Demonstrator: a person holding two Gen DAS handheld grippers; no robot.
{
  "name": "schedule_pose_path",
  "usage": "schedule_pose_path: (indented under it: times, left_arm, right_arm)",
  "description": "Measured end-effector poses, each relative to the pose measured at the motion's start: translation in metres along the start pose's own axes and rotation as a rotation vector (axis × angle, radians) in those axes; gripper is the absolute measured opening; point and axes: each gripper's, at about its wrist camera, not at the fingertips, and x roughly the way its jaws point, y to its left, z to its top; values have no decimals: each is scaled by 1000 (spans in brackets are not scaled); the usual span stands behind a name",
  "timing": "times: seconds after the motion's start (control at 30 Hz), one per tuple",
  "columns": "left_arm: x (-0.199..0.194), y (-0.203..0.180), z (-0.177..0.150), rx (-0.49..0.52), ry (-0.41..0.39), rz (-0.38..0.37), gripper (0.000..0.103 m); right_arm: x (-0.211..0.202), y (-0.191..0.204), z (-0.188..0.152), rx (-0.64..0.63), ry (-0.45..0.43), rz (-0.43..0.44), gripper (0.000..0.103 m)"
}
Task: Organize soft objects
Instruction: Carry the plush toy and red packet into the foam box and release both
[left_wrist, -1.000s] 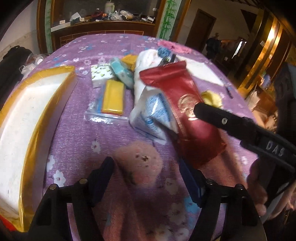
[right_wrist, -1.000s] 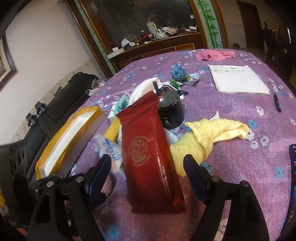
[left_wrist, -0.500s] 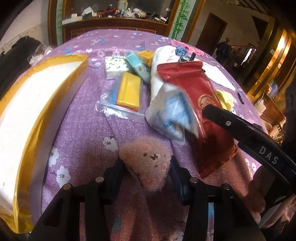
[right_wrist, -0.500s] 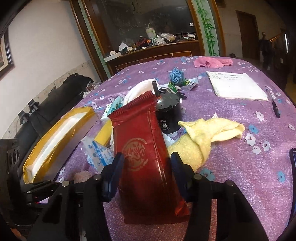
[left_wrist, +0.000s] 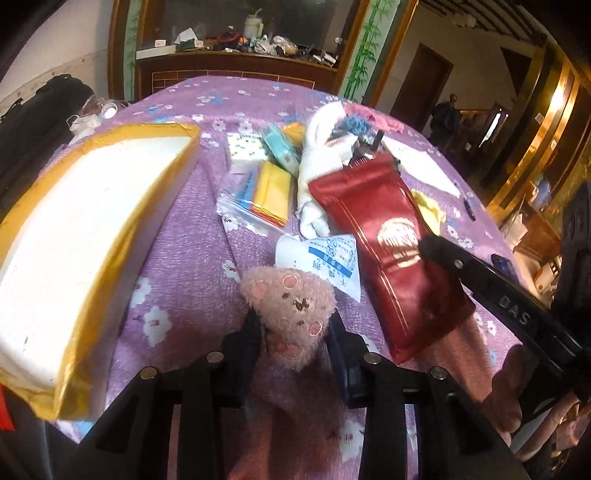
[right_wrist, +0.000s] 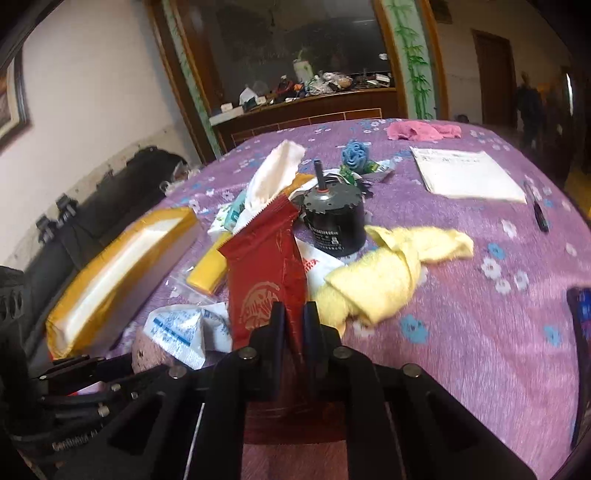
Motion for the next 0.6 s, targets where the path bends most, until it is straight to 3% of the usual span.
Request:
schedule_pose_path:
  times: [0.17, 0.27, 0.4, 0.6]
  left_arm:
    - [-18, 7, -5, -30, -30, -19, 30]
    - [-28, 12, -7, -54, -5, -95, 28]
    - [-41, 12, -14, -28, -24, -110, 9]
    - [-42, 20, -22, -40, -20, -108, 8]
  right_arm:
    - [-30, -1, -3, 43, -70, -14, 9]
    - [-42, 1, 1, 60, -106, -12, 9]
    - [-45, 8, 3, 63, -107, 5, 9]
    - [-39, 16, -1, 44, -91, 6, 9]
